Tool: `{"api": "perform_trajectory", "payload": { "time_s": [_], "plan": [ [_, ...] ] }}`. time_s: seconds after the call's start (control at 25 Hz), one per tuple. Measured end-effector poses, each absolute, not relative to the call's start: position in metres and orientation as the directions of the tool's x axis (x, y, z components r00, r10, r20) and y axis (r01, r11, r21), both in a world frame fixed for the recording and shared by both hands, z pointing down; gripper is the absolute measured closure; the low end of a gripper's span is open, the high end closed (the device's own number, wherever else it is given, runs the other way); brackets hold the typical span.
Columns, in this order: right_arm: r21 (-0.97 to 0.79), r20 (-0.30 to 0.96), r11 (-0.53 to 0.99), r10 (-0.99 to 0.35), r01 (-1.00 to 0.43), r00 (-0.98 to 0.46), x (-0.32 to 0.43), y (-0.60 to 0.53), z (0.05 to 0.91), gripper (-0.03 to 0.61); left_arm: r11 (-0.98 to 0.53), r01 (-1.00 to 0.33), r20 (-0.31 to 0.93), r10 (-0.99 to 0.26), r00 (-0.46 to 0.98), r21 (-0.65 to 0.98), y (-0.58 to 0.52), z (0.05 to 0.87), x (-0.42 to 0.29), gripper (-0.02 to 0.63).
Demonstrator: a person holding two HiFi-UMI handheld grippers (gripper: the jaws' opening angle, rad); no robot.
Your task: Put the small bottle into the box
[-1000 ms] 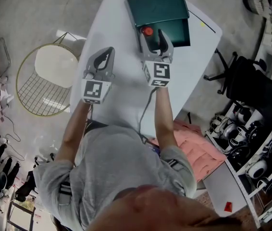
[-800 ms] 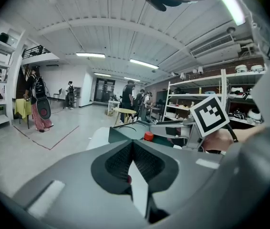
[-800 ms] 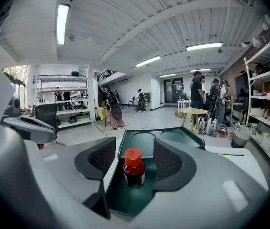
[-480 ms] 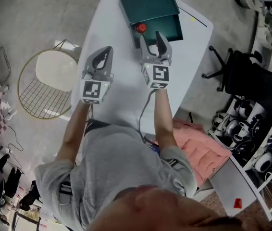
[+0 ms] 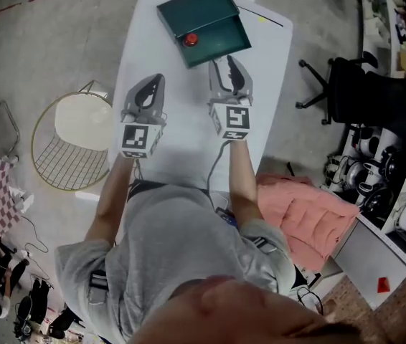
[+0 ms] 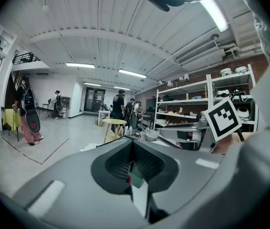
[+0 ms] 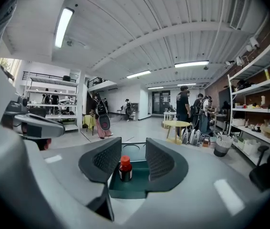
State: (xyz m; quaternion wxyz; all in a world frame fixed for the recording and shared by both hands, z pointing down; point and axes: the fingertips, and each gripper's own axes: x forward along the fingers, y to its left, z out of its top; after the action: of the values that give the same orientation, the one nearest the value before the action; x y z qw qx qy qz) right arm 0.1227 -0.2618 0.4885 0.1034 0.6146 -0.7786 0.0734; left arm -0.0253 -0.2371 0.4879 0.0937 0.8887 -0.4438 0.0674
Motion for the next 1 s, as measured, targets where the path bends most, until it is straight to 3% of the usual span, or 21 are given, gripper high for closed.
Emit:
{"api": "perform_trajectory", "payload": {
  "time_s": [1.0],
  "plan": [
    [0.059,0.147,-0.129,-0.98,-0.99,0.137,0.165,-0.091,0.432,0.566,-0.787,-0.614,0.122,-0.606,0.786,0.051,-0.154,0.434,-0.002,0.603]
  ]
}}
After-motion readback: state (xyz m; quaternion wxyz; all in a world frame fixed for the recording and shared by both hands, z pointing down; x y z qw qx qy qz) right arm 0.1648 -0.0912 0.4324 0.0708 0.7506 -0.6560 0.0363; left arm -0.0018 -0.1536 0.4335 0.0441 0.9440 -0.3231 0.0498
